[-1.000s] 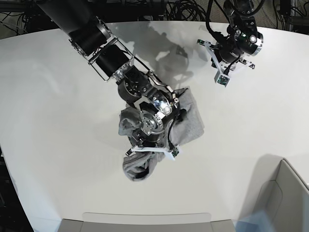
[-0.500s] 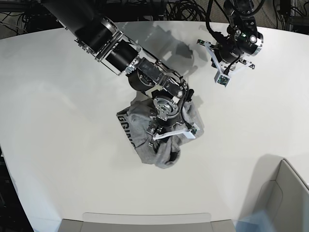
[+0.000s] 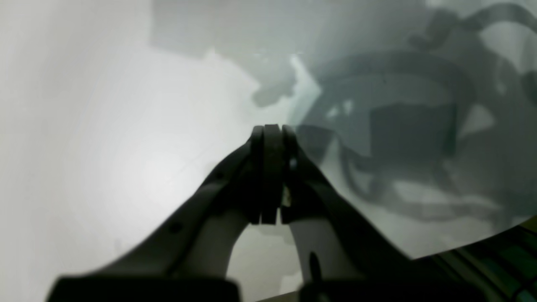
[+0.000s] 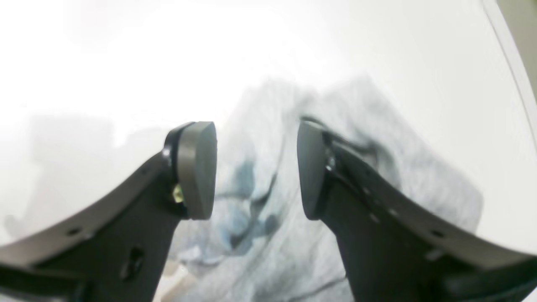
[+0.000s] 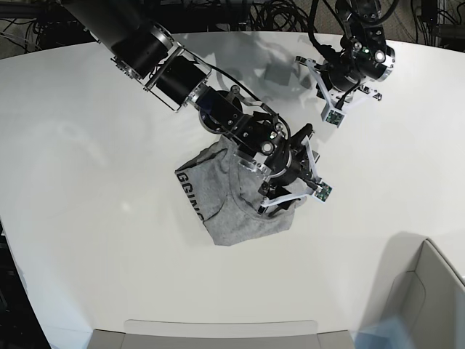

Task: Fold the T-shirt properly
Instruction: 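Lift the bundle with the right gripper and flip it over onto itself, then grasp the bundle with both grippers and press it into a compact fold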

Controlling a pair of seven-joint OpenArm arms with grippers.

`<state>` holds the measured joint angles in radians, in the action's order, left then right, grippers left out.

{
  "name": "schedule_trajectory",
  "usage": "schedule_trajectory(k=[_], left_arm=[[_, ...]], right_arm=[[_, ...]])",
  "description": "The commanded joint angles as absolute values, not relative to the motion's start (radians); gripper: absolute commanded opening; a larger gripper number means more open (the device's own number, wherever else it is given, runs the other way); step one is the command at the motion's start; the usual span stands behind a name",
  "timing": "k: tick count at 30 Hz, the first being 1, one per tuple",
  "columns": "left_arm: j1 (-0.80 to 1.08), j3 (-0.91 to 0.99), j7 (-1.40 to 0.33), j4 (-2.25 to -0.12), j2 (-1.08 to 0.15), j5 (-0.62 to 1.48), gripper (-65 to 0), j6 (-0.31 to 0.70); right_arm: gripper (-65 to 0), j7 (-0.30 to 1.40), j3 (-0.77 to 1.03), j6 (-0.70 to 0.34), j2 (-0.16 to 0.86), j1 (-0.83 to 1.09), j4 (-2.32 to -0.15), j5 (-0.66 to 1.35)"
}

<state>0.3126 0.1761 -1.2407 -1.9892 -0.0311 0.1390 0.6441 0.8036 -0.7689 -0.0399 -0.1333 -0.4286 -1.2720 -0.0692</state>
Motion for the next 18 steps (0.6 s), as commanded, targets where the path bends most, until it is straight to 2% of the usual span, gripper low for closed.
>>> schedule_trajectory(k=[1,4,8,13,18], left_arm=[[0.309,0.174,-1.228,-2.005,-0.033,0.147,-65.0,0.645],[0.303,0.174,-1.228,-2.005,-0.033,0.147,-65.0,0.645],[0.285,0.122,-1.228,-2.008,-0.038,0.147,-65.0,0.644],[0.240,0.035,-1.218,-2.009,-0.031,0.147,-62.4,0.645],[0.174,-0.111,-1.213,-2.011,-0.031,0.147,-65.0,0.645]], right_arm=[[-34.4,0.780,-0.750,-0.028,-0.147,-0.452,-1.307,-0.067],[-37.2,0.783,-0.651,-0.028,-0.147,-0.435,-1.360,-0.074],[-50.1,0.820,-0.472,-0.028,-0.145,-0.432,-1.405,-0.076],[-61.9,0.888,-0.286,-0.039,-0.113,-0.452,-1.406,-0.073],[-62.6,0.885,-0.271,-0.153,-0.027,-0.452,-1.400,-0.068]])
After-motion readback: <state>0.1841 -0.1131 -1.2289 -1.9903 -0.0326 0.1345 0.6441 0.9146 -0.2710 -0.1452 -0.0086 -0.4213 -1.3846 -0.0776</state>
